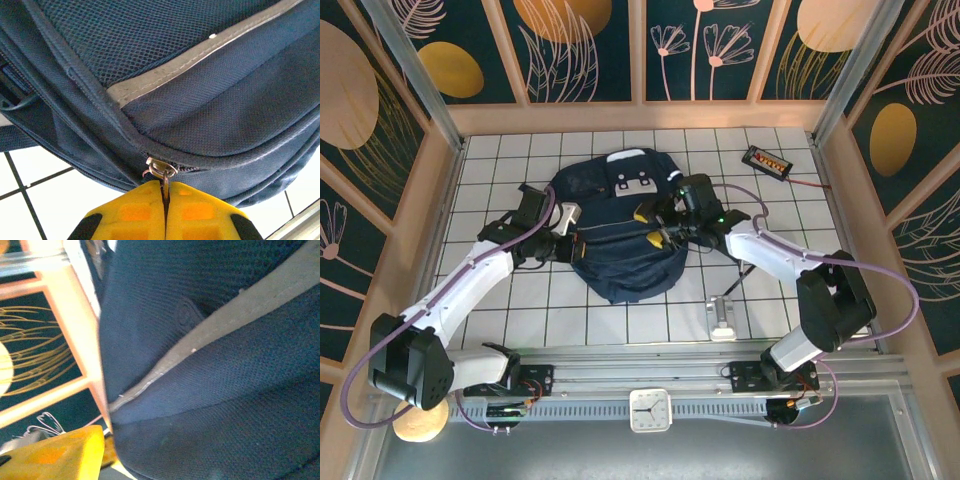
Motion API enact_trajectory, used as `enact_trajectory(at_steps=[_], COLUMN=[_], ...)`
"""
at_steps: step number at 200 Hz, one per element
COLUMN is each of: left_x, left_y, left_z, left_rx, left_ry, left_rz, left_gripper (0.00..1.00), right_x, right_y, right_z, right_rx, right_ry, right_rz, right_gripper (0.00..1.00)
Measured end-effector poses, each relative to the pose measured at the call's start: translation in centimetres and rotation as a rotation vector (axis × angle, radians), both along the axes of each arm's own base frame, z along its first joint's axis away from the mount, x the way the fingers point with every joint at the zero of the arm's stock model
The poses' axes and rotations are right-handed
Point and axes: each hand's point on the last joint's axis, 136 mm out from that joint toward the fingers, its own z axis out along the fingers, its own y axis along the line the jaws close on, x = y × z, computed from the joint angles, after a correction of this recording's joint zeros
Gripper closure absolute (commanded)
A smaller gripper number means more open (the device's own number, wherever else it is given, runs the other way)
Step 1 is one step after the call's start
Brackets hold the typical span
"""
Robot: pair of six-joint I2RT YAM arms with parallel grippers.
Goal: Pack books, pencil case, and school supplies into a backpack
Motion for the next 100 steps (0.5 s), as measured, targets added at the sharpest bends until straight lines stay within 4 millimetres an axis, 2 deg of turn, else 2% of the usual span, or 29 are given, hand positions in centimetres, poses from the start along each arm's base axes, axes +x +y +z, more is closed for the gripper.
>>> enact_trajectory(at_steps=[17, 34, 60, 71, 100], left_x=[0.0, 0.0, 0.1, 0.1, 0.1], left_y=[0.0, 0.0, -0.1, -0.1, 0.1], left_z=[0.0, 0.0, 0.0, 0.0, 0.0], left_rx=[-0.001, -0.002, -0.003, -0.003, 0.004], left_ry=[0.001, 0.000, -0.005, -0.005, -0.007], left_rz=[-0.001, -0.002, -0.002, -0.002, 0.000], left_gripper=[1.00, 1.00, 1.00, 1.00, 1.00], right_x=[0.7, 1.1, 1.4, 1.6, 1.7], right_y=[0.3, 0.3, 0.3, 0.4, 0.3], right_z=[1.3, 1.9, 1.7, 1.6, 1.4], right_rx=[0.020, 0.026, 0.031, 0.034, 0.038], right_ry=[-0.025, -0.038, -0.027, -0.028, -0.019], right_rz=[-0.012, -0.027, -0.047, -0.046, -0.051], right_gripper=[0.39, 0.53, 0.82, 1.00, 1.00])
